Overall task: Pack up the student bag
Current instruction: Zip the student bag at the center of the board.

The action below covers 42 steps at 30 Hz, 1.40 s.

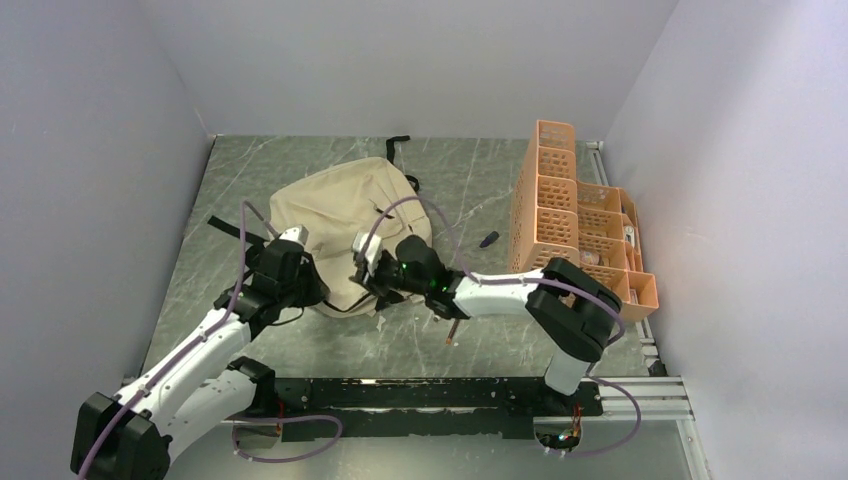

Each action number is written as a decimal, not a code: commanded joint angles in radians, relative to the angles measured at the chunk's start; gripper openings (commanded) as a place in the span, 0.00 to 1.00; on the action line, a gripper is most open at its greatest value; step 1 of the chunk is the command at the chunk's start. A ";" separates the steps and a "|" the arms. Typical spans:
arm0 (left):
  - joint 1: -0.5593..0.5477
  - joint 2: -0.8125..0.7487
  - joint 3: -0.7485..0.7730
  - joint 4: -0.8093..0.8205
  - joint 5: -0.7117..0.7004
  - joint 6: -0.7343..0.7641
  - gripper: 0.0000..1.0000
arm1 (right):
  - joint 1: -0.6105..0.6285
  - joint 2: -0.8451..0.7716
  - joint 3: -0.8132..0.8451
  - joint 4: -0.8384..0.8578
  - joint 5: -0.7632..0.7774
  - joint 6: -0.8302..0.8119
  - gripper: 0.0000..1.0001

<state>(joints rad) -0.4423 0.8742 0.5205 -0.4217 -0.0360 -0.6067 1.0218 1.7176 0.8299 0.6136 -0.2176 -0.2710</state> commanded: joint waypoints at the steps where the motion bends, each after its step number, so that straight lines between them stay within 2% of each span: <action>1: -0.012 -0.028 -0.044 0.001 -0.009 -0.074 0.05 | -0.070 0.010 0.113 -0.070 0.126 0.311 0.38; 5: -0.013 -0.028 -0.056 0.022 0.000 -0.070 0.05 | -0.123 0.167 0.370 -0.336 0.108 0.498 0.37; 6: -0.013 -0.030 -0.057 0.024 0.001 -0.066 0.05 | -0.135 0.219 0.430 -0.377 0.090 0.527 0.35; 12: -0.016 -0.021 -0.061 0.051 0.027 -0.043 0.05 | -0.148 0.462 0.681 -0.452 -0.128 0.615 0.16; 17: -0.017 -0.008 -0.067 0.064 0.042 -0.039 0.05 | -0.138 0.592 0.811 -0.500 -0.215 0.642 0.12; 24: -0.067 -0.007 -0.065 0.028 0.073 -0.092 0.05 | -0.152 0.690 0.887 -0.572 -0.044 0.687 0.10; 33: -0.262 -0.020 -0.015 -0.039 0.038 -0.163 0.05 | -0.169 0.725 0.897 -0.583 -0.013 0.711 0.09; 35: -0.290 -0.018 -0.001 -0.053 -0.009 -0.166 0.05 | -0.169 0.722 0.888 -0.579 -0.016 0.699 0.09; 38: -0.290 0.004 0.058 -0.095 -0.124 -0.165 0.05 | -0.169 0.614 0.772 -0.488 -0.005 0.638 0.11; 42: -0.289 0.032 0.114 -0.122 -0.213 -0.187 0.05 | -0.169 0.389 0.581 -0.367 0.026 0.556 0.22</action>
<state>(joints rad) -0.7204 0.8917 0.5632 -0.4980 -0.1570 -0.7544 0.8719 2.2696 1.5787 0.2440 -0.2790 0.4030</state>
